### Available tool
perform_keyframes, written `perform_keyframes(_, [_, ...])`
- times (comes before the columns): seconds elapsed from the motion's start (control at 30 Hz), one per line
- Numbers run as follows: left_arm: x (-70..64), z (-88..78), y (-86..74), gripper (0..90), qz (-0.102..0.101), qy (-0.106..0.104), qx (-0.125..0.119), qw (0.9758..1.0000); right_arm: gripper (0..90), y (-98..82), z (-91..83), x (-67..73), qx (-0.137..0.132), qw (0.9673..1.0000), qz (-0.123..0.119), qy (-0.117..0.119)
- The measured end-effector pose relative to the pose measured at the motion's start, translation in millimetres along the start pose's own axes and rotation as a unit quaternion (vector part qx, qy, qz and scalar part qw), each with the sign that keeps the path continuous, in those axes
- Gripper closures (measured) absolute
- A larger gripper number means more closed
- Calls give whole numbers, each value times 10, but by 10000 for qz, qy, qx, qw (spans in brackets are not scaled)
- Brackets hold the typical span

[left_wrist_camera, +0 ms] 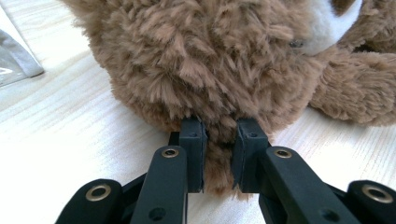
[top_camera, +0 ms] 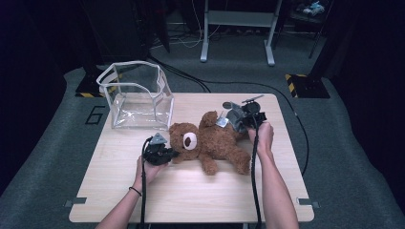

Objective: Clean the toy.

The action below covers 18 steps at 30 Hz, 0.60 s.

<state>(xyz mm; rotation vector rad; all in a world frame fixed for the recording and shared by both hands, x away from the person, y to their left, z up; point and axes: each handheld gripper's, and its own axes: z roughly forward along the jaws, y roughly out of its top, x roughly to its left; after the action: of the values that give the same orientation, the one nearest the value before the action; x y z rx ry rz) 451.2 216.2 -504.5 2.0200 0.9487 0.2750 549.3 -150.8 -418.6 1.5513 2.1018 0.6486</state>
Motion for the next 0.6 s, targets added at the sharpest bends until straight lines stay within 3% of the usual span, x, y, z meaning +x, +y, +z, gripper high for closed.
perform_keyframes(0.07, [2, -1, 1, 768, -9, -6, 0, 10000, 856, -66, -81, -105, -146, 9998, 133, 55])
perform_keyframes(0.17, [4, -3, 12, 767, -37, -15, -1, 10000, 855, -165, -250, -157, -323, 9991, 191, 186])
perform_keyframes(0.37, [14, -3, 36, 768, -113, -61, -15, 9999, 855, -334, -558, 26, -765, 9949, 38, 653])
perform_keyframes(0.5, [25, 1, 29, 768, -140, -80, -7, 9999, 855, -436, -536, 194, -774, 9929, -234, 873])
perform_keyframes(0.6, [26, 1, 31, 768, -126, -83, 3, 9999, 855, -509, -341, 234, -555, 9943, -216, 883])
